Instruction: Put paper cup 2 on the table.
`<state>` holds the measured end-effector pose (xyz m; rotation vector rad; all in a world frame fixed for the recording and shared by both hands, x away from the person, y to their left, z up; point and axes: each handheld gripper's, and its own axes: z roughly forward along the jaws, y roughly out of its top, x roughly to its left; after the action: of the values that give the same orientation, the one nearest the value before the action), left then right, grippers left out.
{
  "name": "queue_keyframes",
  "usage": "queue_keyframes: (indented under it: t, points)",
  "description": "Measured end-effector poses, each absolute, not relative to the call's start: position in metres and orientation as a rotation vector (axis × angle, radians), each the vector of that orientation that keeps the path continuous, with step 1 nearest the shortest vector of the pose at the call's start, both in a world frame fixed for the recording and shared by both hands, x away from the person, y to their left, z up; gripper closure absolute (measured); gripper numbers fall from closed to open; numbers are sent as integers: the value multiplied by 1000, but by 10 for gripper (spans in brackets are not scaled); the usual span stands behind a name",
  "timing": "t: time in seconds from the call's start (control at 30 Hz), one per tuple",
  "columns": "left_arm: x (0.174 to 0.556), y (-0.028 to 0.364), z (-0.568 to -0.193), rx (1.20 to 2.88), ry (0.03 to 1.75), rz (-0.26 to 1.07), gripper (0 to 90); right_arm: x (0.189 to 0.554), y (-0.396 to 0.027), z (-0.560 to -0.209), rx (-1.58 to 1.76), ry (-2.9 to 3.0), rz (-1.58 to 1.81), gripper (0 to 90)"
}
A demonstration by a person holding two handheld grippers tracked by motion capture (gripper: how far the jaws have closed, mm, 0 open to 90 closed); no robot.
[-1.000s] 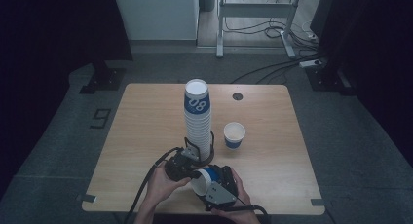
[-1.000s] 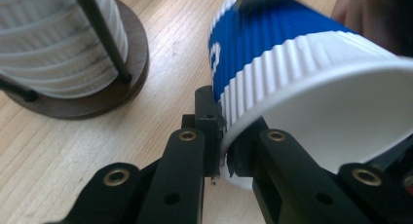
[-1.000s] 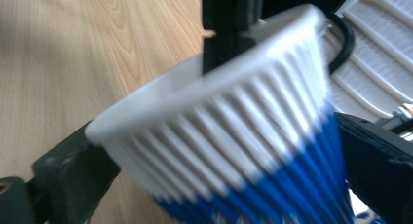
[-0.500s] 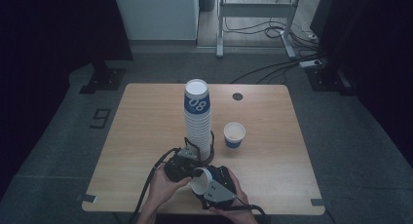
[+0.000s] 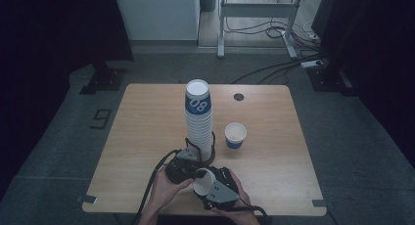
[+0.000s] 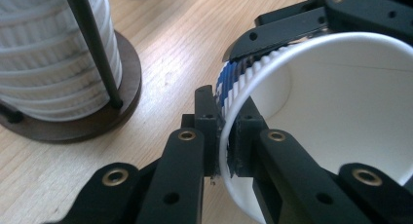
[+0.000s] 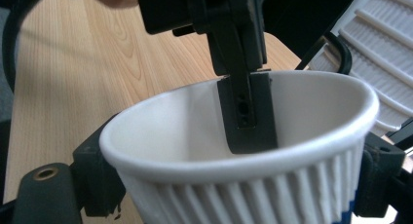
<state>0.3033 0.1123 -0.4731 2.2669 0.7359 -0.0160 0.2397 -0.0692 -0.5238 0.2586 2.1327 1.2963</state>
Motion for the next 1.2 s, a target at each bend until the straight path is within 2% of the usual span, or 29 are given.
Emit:
queue_keyframes:
  t: [0.13, 0.27, 0.3, 0.4, 0.53, 0.63, 0.7, 1.07, 1.2]
  points:
    - [301, 115, -476, 2203, 725, 8, 825, 241, -69, -524, 306, 2134, 1323, 149]
    - [296, 118, -478, 2135, 730, 64, 746, 242, -70, -524, 338, 2121, 1354, 151]
    - [296, 118, -479, 2128, 728, 73, 765, 243, -71, -523, 352, 2122, 1358, 152]
    - [292, 119, -481, 2107, 720, 145, 700, 243, -73, -522, 371, 2118, 1374, 154]
    - [288, 121, -485, 2049, 695, 177, 599, 244, -77, -521, 410, 2113, 1395, 155]
    - [287, 124, -488, 2013, 693, 182, 566, 244, -79, -521, 434, 2108, 1401, 156]
    - [284, 125, -489, 2006, 652, 205, 585, 244, -80, -521, 453, 2102, 1411, 157]
    - [274, 135, -497, 1905, 656, 326, 319, 247, -88, -523, 530, 2094, 1440, 158]
    - [272, 140, -499, 1855, 662, 339, 264, 249, -91, -523, 570, 2093, 1435, 159]
